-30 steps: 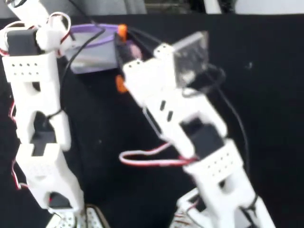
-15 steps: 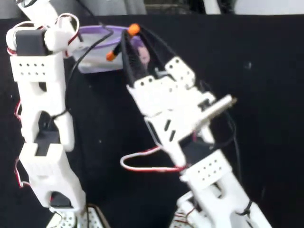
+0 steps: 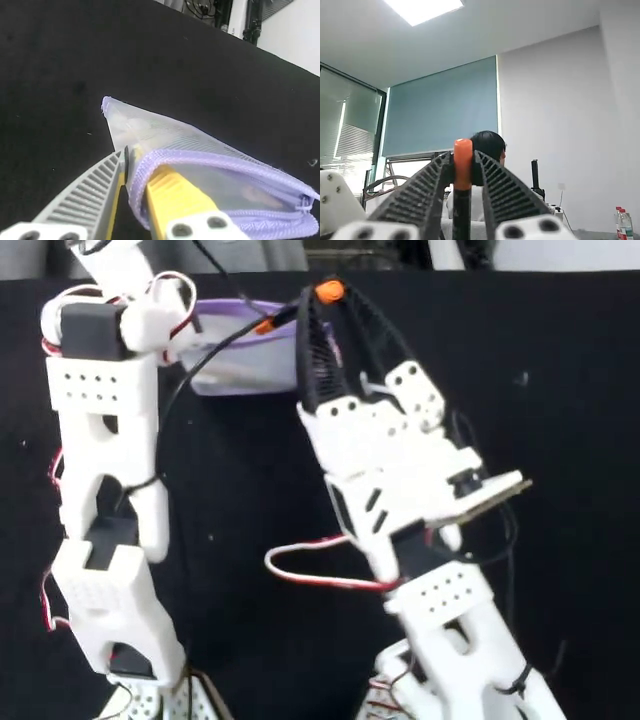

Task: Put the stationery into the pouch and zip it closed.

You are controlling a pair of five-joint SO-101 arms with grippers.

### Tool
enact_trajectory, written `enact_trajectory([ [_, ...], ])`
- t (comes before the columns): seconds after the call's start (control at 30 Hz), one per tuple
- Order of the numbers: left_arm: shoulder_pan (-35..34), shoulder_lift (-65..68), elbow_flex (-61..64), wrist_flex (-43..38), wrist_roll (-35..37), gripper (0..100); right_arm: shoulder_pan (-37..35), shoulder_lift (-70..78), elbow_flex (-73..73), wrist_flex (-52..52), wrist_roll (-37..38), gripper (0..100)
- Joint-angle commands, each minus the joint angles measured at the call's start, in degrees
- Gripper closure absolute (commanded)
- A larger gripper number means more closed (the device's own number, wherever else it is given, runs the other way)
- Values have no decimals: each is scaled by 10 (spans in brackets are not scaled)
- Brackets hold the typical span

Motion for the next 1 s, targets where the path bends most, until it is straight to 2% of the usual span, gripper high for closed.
enact_trajectory([
  [0.0,6,-49,-9,2,6,971,10,-16,-1,-11,-1,987],
  [0.17,5,-49,-9,2,6,971,10,14,7,-49,0,987],
  [0.37,3,-49,-9,2,6,971,21,139,-15,-127,0,987],
  [0.63,2,-49,-9,2,6,971,32,222,-33,-127,-3,983],
  [0.7,2,-49,-9,2,6,971,31,225,-34,-101,-3,980],
  [0.77,1,-49,-9,2,6,971,25,223,-38,-57,-4,933],
  [0.9,-8,-49,-9,2,6,971,-5,204,-34,-20,-1,761],
  [0.97,-18,-49,-9,1,8,971,-19,188,-34,-3,-1,722],
])
